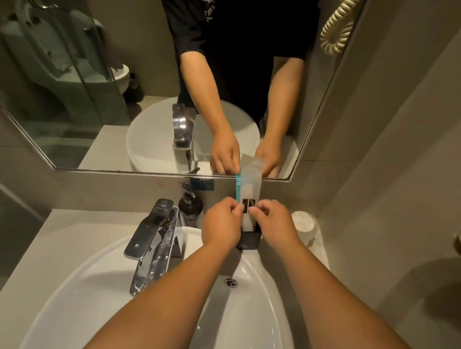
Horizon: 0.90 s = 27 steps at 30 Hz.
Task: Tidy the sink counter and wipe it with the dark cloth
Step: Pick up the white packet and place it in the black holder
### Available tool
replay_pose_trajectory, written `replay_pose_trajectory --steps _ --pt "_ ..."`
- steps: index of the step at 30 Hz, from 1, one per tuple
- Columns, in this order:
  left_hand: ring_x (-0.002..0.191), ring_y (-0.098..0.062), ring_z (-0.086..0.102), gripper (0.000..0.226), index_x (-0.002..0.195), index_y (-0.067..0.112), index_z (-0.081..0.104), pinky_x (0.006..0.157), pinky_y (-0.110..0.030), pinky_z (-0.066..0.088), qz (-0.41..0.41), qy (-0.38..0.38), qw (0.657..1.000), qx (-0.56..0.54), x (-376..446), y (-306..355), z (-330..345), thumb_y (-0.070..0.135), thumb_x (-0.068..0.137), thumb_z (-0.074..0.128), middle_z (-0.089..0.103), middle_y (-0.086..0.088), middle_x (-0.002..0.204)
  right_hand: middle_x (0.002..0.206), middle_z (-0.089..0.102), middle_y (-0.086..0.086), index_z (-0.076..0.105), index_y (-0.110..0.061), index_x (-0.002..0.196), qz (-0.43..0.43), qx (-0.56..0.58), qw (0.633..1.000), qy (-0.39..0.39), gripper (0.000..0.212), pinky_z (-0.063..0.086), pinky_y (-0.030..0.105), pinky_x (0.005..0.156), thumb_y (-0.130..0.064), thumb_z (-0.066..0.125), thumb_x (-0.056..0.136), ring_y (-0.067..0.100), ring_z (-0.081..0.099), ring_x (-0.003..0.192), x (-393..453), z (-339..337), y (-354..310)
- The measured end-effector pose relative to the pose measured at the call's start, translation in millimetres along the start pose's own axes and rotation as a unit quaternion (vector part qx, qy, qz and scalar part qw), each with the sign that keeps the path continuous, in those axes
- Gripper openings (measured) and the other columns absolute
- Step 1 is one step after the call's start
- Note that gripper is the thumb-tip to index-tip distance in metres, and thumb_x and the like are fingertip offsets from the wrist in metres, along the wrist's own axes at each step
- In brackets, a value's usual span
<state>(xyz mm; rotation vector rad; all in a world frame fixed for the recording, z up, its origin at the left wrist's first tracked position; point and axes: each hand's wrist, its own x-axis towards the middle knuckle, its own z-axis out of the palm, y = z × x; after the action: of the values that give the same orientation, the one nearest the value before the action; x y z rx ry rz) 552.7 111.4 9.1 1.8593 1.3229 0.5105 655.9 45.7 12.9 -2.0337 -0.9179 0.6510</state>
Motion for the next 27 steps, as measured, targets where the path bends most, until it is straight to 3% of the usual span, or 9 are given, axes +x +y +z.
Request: replay_pose_trajectory --steps 5,9,14,15,17,19,23,27 --pt "0.081 -0.024 0.062 0.021 0.092 0.019 0.068 0.069 -0.033 0.050 -0.024 -0.028 0.996 0.075 -0.5 -17.5 10.4 0.030 0.095 0.050 0.069 -0.004 0.088 0.100 0.052 0.010 0.063 -0.020 0.069 0.044 -0.133 0.990 -0.022 0.024 0.048 0.035 0.075 -0.030 0.062 0.090 0.028 0.058 0.083 4.9 13.8 15.8" --pt "0.079 -0.022 0.061 0.023 0.095 0.019 0.067 0.067 -0.031 0.048 -0.015 -0.041 0.989 0.139 2.2 -20.0 15.1 0.030 0.096 0.047 0.069 -0.005 0.089 0.096 0.062 0.012 0.058 -0.025 0.060 0.073 -0.170 0.982 -0.040 0.031 0.052 0.041 0.080 -0.034 0.062 0.089 0.028 0.060 0.085 11.0 20.8 23.0" --pt "0.079 -0.022 0.060 0.022 0.094 0.018 0.066 0.069 -0.035 0.052 -0.005 -0.039 0.984 0.172 6.4 -20.1 17.0 0.030 0.096 0.048 0.068 -0.006 0.091 0.091 0.066 0.013 0.054 -0.025 0.056 0.094 -0.164 0.982 -0.032 0.034 0.049 0.035 0.070 -0.034 0.064 0.087 0.029 0.062 0.077 13.7 24.0 25.0" --pt "0.080 -0.022 0.061 0.021 0.095 0.018 0.065 0.071 -0.036 0.053 -0.007 -0.038 0.985 0.168 5.7 -20.0 16.2 0.031 0.096 0.049 0.068 -0.006 0.092 0.094 0.065 0.012 0.057 -0.025 0.060 0.088 -0.161 0.982 -0.030 0.029 0.049 0.035 0.070 -0.034 0.065 0.087 0.029 0.062 0.079 13.6 23.7 26.5" --pt "0.085 -0.024 0.061 0.021 0.102 0.016 0.061 0.071 -0.037 0.052 -0.006 -0.030 0.986 0.166 1.9 -19.8 13.2 0.033 0.096 0.050 0.066 -0.006 0.097 0.107 0.058 0.007 0.067 -0.024 0.088 0.080 -0.149 0.985 -0.016 0.010 0.048 0.033 0.073 -0.033 0.066 0.087 0.025 0.060 0.085 8.3 19.3 24.7" --pt "0.090 -0.027 0.061 0.025 0.108 0.014 0.056 0.073 -0.039 0.050 0.018 -0.014 0.982 0.188 -5.1 -18.9 8.0 0.036 0.096 0.049 0.063 -0.007 0.102 0.116 0.052 0.004 0.062 -0.023 0.113 0.061 -0.131 0.989 0.012 0.028 0.049 0.032 0.077 -0.033 0.065 0.087 0.021 0.058 0.092 0.2 13.7 24.9" --pt "0.101 -0.028 0.054 0.030 0.113 0.015 0.051 0.086 -0.040 0.044 0.132 -0.006 0.944 0.302 -26.5 -18.9 -5.7 0.039 0.098 0.040 0.058 -0.008 0.111 0.127 0.053 0.000 0.057 -0.023 0.122 -0.044 -0.180 0.981 0.054 0.035 0.047 0.036 0.087 -0.035 0.058 0.090 0.022 0.057 0.106 -32.5 -8.3 17.5" --pt "0.116 -0.025 0.046 0.046 0.130 0.015 0.042 0.100 -0.039 0.039 0.240 -0.047 0.901 0.358 -64.1 -28.1 -19.6 0.044 0.095 0.038 0.053 -0.006 0.126 0.144 0.049 -0.002 0.048 -0.024 0.137 -0.114 -0.312 0.943 0.018 0.049 0.021 0.040 0.115 -0.043 0.051 0.092 0.022 0.038 0.137 -81.4 -29.8 18.7"
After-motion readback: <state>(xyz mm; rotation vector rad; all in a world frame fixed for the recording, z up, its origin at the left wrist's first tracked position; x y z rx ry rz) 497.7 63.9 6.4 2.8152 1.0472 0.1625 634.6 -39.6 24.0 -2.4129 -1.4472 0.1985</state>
